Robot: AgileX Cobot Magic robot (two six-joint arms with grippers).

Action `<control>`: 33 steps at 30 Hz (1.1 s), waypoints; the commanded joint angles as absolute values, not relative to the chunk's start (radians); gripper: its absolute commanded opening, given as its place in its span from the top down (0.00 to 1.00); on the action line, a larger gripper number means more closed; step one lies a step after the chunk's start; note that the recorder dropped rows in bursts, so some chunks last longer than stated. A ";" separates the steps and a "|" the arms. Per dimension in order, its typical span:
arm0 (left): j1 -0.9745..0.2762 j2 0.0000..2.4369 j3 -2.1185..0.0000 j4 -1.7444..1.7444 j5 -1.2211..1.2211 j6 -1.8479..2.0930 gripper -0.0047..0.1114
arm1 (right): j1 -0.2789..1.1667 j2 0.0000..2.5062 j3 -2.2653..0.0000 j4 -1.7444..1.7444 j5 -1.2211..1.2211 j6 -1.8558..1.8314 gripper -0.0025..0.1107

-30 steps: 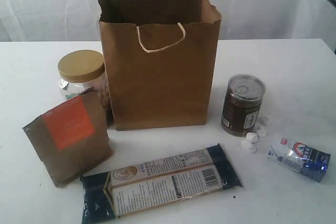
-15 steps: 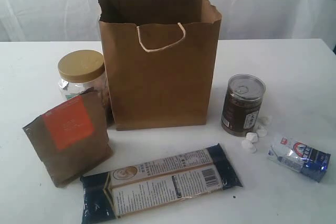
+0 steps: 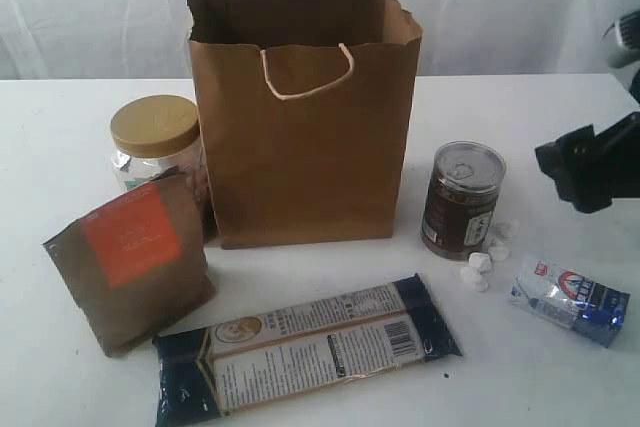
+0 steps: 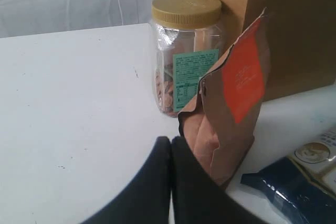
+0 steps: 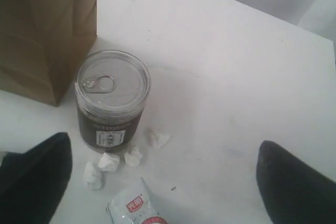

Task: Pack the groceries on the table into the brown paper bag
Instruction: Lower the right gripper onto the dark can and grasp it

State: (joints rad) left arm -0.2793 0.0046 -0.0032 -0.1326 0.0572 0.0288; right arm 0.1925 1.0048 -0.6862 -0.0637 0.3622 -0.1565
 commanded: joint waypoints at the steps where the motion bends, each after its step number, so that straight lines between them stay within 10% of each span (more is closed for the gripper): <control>1: -0.281 0.000 0.000 -0.134 0.054 0.026 0.96 | 0.189 1.072 -0.637 -0.017 0.225 -0.152 0.20; 33: -0.281 0.000 0.000 -0.134 0.054 0.026 0.96 | 0.269 1.489 -0.645 0.053 -0.141 -0.138 0.20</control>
